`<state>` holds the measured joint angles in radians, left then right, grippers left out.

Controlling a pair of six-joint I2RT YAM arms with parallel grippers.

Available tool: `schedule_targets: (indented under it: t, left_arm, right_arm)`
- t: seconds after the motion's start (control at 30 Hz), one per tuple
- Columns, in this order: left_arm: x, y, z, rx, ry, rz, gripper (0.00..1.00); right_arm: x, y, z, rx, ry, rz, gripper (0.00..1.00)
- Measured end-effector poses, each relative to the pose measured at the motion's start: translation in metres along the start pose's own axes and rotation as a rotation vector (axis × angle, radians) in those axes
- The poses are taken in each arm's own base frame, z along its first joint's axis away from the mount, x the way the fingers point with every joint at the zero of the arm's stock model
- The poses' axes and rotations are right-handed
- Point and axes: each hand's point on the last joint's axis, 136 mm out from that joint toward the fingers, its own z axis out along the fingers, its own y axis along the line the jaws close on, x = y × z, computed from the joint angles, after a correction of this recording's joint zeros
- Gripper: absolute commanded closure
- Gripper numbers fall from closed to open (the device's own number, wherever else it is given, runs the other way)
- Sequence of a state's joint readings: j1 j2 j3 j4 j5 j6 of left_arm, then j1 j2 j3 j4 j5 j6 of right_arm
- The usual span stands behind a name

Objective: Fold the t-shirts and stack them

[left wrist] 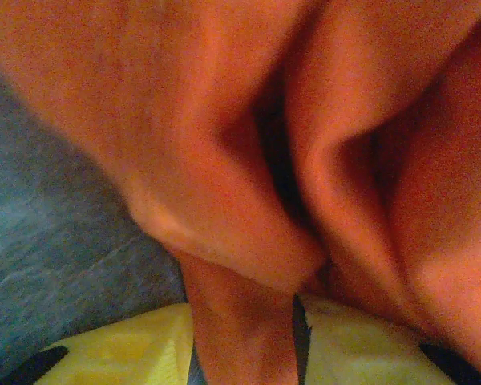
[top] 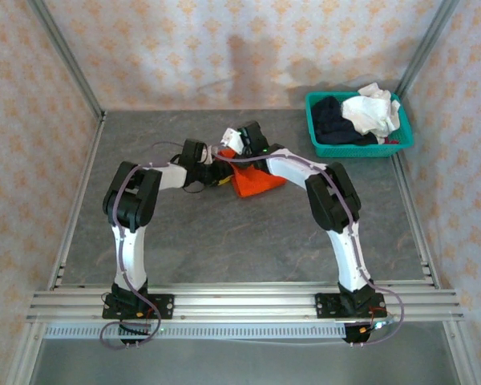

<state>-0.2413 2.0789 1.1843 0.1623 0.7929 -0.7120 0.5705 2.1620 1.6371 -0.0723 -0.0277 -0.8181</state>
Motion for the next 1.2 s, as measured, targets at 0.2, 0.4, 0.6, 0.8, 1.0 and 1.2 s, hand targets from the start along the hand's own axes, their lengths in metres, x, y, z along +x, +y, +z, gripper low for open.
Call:
schedule_targets:
  t: [0.2, 0.4, 0.6, 0.8, 1.0, 1.2]
  left_arm:
    - [0.007, 0.008, -0.022, -0.014, -0.038, -0.013, 0.43]
    - [0.017, 0.027, -0.053, -0.075, -0.085, -0.046, 0.33]
    - [0.022, 0.035, -0.076, -0.144, -0.128, -0.07, 0.07]
    - [0.018, 0.036, -0.081, -0.185, -0.159, -0.091, 0.0]
    - [0.008, 0.027, -0.073, -0.223, -0.167, -0.073, 0.01]
    - [0.01, 0.017, -0.053, -0.234, -0.144, -0.042, 0.07]
  right_arm:
    - [0.001, -0.04, -0.031, 0.087, -0.08, 0.25, 0.13]
    - [0.035, -0.075, -0.038, 0.127, -0.048, 0.63, 0.26]
    - [0.07, -0.057, -0.028, 0.0, 0.092, 0.853, 0.44]
    - [0.081, 0.001, -0.013, -0.191, 0.225, 0.943, 0.6]
    - [0.099, 0.049, -0.017, -0.257, 0.327, 0.977, 0.62]
    - [0.102, 0.087, -0.047, -0.261, 0.361, 1.033, 0.63]
